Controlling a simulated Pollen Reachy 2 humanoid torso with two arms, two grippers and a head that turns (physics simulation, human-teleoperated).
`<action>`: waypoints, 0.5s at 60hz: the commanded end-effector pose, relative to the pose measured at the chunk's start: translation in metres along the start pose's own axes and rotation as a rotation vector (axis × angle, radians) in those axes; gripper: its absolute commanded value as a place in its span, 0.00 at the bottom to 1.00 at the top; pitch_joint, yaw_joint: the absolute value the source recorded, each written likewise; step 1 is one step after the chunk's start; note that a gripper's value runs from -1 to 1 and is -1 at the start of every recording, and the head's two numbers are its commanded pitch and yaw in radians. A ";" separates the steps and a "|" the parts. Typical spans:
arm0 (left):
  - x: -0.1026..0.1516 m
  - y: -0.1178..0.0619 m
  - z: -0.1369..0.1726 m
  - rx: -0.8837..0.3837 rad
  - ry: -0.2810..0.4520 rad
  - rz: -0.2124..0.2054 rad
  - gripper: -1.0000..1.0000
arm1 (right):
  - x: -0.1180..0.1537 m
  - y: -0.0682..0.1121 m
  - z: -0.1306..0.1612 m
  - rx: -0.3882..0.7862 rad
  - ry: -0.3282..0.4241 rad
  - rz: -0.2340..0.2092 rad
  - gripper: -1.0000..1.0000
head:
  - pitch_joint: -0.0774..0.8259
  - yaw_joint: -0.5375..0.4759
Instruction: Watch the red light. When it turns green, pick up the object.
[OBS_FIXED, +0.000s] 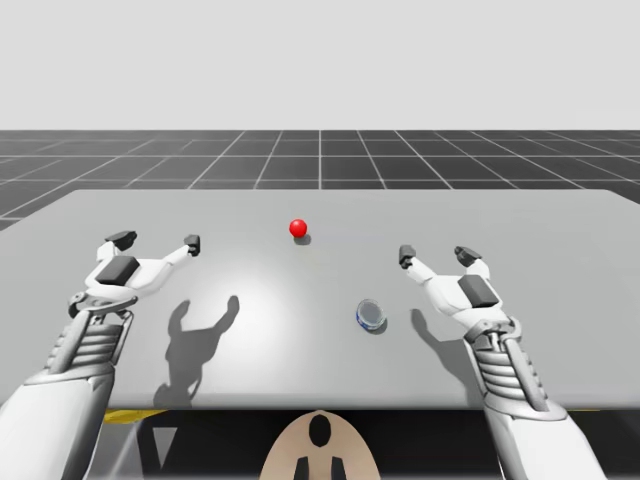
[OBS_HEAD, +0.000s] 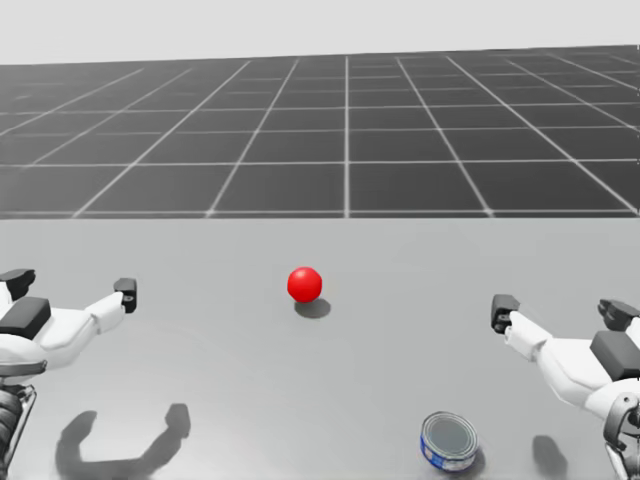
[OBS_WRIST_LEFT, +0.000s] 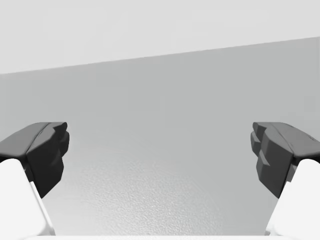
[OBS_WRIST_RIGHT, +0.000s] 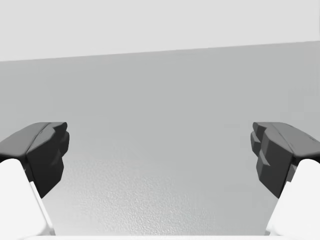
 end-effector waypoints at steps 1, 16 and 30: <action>-0.001 0.000 -0.001 0.004 -0.011 -0.014 0.00 | -0.002 0.003 0.000 0.004 -0.003 0.008 0.00 | 0.52 0.61; -0.002 0.000 -0.001 0.004 -0.013 -0.019 0.00 | -0.002 0.004 0.002 0.009 -0.006 0.020 0.00 | 0.56 0.63; -0.001 -0.001 -0.001 0.002 -0.014 -0.020 0.00 | -0.002 0.006 0.003 0.013 -0.006 0.028 0.00 | 0.56 0.63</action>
